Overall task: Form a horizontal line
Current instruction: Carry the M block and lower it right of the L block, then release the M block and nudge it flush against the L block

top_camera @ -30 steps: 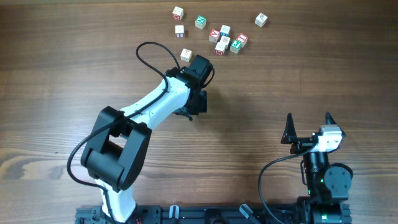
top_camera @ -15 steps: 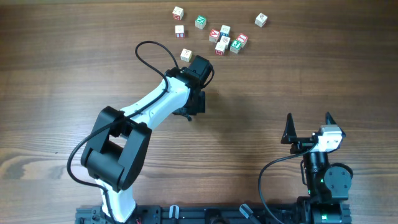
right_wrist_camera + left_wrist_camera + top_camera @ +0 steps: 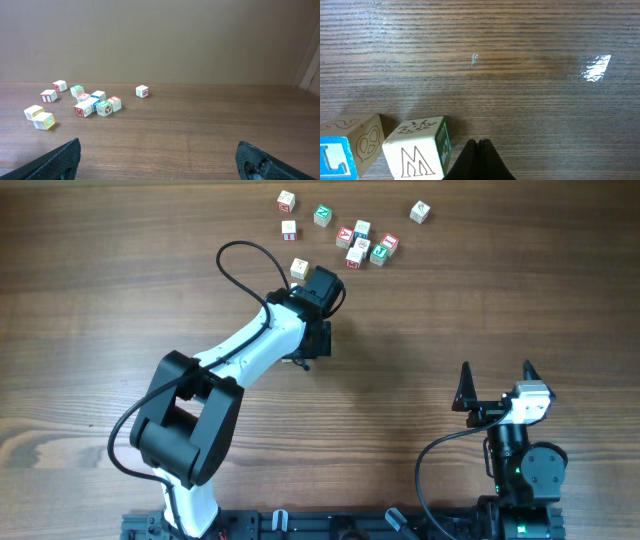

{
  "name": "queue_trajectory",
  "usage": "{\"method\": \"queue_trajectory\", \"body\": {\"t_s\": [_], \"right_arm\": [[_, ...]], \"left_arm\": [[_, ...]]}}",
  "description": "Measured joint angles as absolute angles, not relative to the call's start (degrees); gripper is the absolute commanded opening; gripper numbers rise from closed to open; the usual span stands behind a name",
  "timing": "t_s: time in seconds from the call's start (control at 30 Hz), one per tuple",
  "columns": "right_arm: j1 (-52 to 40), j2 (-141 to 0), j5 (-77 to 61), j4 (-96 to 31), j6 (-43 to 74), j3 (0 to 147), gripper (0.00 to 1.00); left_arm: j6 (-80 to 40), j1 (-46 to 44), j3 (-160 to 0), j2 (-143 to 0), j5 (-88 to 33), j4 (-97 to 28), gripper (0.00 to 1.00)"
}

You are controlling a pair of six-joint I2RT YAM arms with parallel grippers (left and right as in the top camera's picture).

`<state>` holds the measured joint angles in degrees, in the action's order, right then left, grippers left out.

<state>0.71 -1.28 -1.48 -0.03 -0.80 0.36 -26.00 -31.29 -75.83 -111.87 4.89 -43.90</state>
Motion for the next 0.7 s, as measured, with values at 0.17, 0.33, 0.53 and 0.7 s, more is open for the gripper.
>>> {"method": "queue_trajectory", "body": {"t_s": [0.17,0.33,0.53,0.7], "right_arm": [[0.7,-1.3,-1.5,0.0,-0.8,0.4,1.0],[0.7,-1.3,-1.5,-0.1,-0.8,0.4,1.0],[0.7,-1.3,-1.5,0.0,-0.8,0.4,1.0],[0.7,-1.3,-1.5,0.0,-0.8,0.4,1.0]], "left_arm": [[-24.3,-31.3,-75.8,-111.9,5.8,-45.5,0.04],[-23.4,-31.2,-75.8,-111.9,10.2,-47.0,0.04],[-23.2,-29.5,-75.8,-111.9,11.4,-46.9,0.04],[-23.2,-29.5,-75.8,-111.9,11.3,-46.7,0.04]]}}
